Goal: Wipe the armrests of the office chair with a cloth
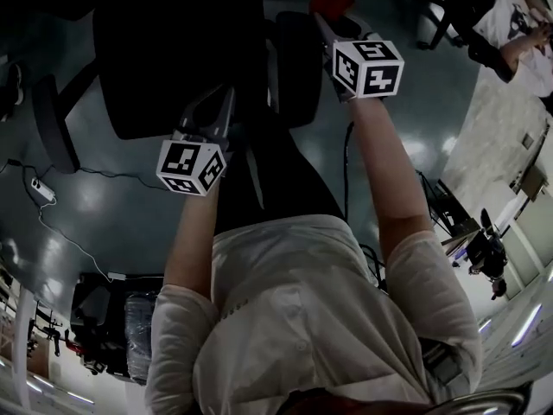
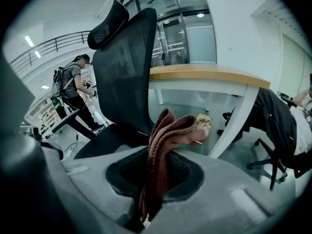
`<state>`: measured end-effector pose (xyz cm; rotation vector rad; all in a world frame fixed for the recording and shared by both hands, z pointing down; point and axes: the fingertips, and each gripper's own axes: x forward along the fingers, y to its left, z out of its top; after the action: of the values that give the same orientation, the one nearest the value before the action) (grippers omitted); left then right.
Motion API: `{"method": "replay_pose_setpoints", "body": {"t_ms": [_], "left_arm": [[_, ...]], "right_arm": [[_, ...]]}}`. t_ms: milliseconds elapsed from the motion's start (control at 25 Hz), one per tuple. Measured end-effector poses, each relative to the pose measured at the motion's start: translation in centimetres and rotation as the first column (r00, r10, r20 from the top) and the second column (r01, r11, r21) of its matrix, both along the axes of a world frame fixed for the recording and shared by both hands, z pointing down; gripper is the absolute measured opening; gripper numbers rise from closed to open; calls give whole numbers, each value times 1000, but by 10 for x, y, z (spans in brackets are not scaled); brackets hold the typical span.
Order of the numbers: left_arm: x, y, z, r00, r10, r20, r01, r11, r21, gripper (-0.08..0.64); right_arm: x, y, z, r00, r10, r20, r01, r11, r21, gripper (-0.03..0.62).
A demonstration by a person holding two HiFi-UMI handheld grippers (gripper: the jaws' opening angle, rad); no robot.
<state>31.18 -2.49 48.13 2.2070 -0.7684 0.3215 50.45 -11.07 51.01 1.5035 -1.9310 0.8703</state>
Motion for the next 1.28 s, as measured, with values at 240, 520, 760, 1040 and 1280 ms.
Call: {"method": "replay_pose_setpoints", "body": {"t_ms": [240,520,760,1040,1280], "left_arm": [[10,-16,10,998,-63,6,63,998,-24,17],[10,-23,8,995,-102,5,102,995,-20,17],[0,-19,7,992,-129,12,129,991,-18,17],[-7,-11,1,991,-135,6,135,991,-13,17],[-19,-5,-2,992,-128,3,128,992,-6,17]], "right_arm": [[-26,-31,6,982,-186,-10,186,982,-39,48],[-54,-40,5,928,-369,-54,364,927,-88,48],[-84,-39,6,858,-507,-84,494,858,-141,48],[-113,-27,-5,841,-537,-64,527,841,-124,48],[-138,-9,-4,813,-578,-64,566,812,-144,48]]}}
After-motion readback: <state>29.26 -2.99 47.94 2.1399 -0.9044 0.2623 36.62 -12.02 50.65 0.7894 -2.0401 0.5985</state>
